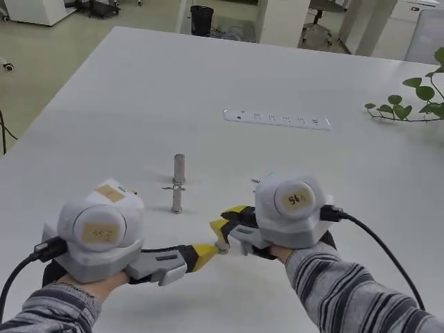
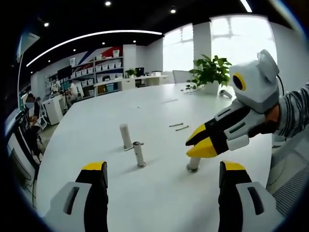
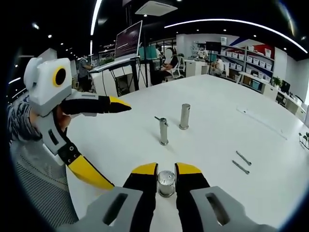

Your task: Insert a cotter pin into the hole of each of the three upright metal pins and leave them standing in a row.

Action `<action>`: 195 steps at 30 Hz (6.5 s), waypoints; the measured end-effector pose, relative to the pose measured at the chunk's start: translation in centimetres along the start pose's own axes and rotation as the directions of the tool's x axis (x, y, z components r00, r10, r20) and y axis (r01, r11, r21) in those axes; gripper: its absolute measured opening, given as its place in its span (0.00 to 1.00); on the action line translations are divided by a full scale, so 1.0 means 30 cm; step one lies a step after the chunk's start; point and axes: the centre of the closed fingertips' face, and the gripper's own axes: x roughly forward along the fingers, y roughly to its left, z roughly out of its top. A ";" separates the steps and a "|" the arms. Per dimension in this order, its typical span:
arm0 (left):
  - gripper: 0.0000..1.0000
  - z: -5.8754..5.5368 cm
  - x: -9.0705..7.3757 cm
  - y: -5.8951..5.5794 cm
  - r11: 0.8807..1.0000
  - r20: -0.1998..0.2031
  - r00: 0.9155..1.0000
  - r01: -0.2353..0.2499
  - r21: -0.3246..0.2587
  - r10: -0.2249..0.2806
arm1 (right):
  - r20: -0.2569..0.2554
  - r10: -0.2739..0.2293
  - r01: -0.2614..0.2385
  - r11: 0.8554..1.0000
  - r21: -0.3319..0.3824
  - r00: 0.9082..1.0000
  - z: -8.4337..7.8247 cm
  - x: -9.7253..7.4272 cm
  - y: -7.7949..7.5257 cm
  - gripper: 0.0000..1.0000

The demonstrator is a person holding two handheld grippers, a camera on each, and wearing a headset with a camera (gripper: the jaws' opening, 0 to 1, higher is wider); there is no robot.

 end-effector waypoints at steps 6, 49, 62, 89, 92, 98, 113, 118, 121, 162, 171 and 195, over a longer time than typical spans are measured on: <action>0.95 -0.005 0.002 -0.003 1.000 -0.007 1.000 0.003 0.005 -0.003 | 0.015 0.007 -0.008 0.999 0.031 1.000 0.006 -0.004 -0.005 0.10; 0.93 -0.017 0.016 -0.042 1.000 -0.014 1.000 0.028 -0.002 -0.028 | -0.199 0.080 -0.093 0.994 -0.060 0.977 -0.073 -0.074 -0.348 0.21; 0.90 -0.019 0.024 -0.028 1.000 -0.012 1.000 0.017 -0.017 -0.017 | -0.307 0.055 -0.085 0.993 -0.084 0.950 -0.114 0.013 -0.446 0.17; 0.84 -0.029 0.030 -0.038 0.999 -0.032 0.999 0.036 -0.034 -0.037 | -0.493 0.055 -0.167 0.968 -0.188 0.869 -0.177 0.059 -0.505 0.02; 0.84 -0.030 0.030 -0.039 0.999 -0.034 0.999 0.038 -0.030 -0.039 | -0.516 0.041 -0.212 0.938 -0.276 0.856 -0.178 0.061 -0.502 0.00; 0.83 -0.024 0.031 -0.038 0.998 -0.021 0.999 0.042 -0.040 -0.043 | -0.516 0.034 -0.215 0.930 -0.297 0.856 -0.175 0.059 -0.494 0.00; 0.76 -0.043 0.022 -0.067 0.997 -0.062 0.995 0.077 -0.030 -0.079 | -0.433 0.047 -0.209 0.919 -0.335 0.900 -0.130 -0.036 -0.426 0.00; 0.73 -0.038 0.017 -0.079 0.995 -0.064 0.994 0.092 -0.033 -0.094 | -0.407 0.067 -0.227 0.905 -0.360 0.911 -0.118 -0.077 -0.368 0.00; 0.70 -0.027 0.017 -0.089 0.994 -0.067 0.992 0.104 -0.025 -0.105 | -0.388 0.079 -0.234 0.899 -0.370 0.918 -0.107 -0.096 -0.333 0.00; 0.21 0.060 -0.039 -0.207 0.908 0.043 0.958 0.282 -0.308 -0.283 | -0.272 0.219 -0.346 0.682 -0.644 0.937 -0.048 -0.180 0.087 0.00; 0.11 0.056 -0.043 -0.236 0.883 0.059 0.949 0.310 -0.353 -0.309 | -0.258 0.242 -0.353 0.669 -0.654 0.935 -0.038 -0.182 0.123 0.00; 0.00 0.063 -0.058 -0.259 0.895 0.080 0.935 0.354 -0.270 -0.346 | -0.230 0.243 -0.334 0.731 -0.595 0.942 -0.030 -0.182 0.119 0.01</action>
